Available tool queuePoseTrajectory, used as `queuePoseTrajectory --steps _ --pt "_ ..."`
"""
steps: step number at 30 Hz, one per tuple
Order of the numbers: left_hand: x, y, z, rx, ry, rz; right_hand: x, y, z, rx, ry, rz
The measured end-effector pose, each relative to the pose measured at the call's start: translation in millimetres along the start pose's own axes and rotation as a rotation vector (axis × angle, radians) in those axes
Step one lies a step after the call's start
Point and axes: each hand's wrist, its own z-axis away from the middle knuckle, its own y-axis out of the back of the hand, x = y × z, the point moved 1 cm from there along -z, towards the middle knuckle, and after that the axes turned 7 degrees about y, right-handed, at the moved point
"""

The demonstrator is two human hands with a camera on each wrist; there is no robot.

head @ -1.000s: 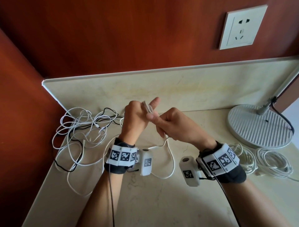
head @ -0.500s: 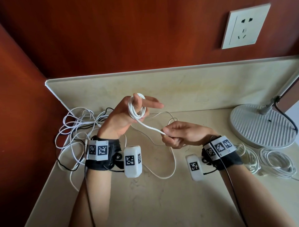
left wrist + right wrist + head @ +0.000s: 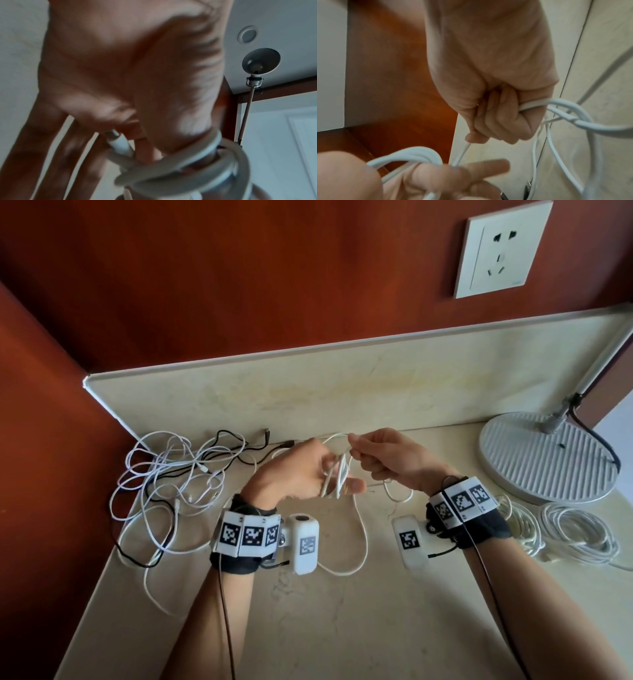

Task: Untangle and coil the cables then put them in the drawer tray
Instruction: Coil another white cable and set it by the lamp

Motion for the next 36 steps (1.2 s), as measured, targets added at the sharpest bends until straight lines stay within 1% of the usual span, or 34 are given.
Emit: queuePoseTrajectory --steps 5,10,11,12,14,16,18,22,25,30,34,36 --pt "8 -12 0 -0.093 0.037 -0.116 -8 -11 2 0.031 0.041 0.085" --pt "11 -13 4 -0.09 0.065 -0.076 -16 -16 4 0.092 0.058 0.111" --pt "10 -13 2 -0.069 0.076 -0.083 -18 -16 5 0.108 0.065 0.112" --pt "8 -13 0 -0.018 0.099 -0.103 -21 -17 6 0.123 0.075 0.116" --pt "3 -11 -7 0.146 0.146 -0.143 -29 -20 10 0.132 0.098 0.133" --pt "0 -11 -12 0.312 0.178 -0.144 -37 -22 15 0.093 0.111 0.176" --pt "-2 -12 -13 0.438 0.185 -0.129 -46 -27 21 0.057 0.109 0.267" --pt "-4 -12 -16 0.528 0.176 -0.027 -60 -38 31 0.048 0.146 0.486" --pt "-7 -8 -19 0.612 0.146 0.039 -65 -45 34 0.078 0.135 0.576" --pt "-6 -4 -18 0.666 0.099 0.146 -67 -49 35 0.104 0.14 0.601" --pt "-6 -5 -17 0.736 0.06 0.136 -67 -51 36 0.092 0.147 0.577" --pt "-5 -6 -16 0.787 0.021 0.169 -66 -51 37 0.077 0.139 0.585"
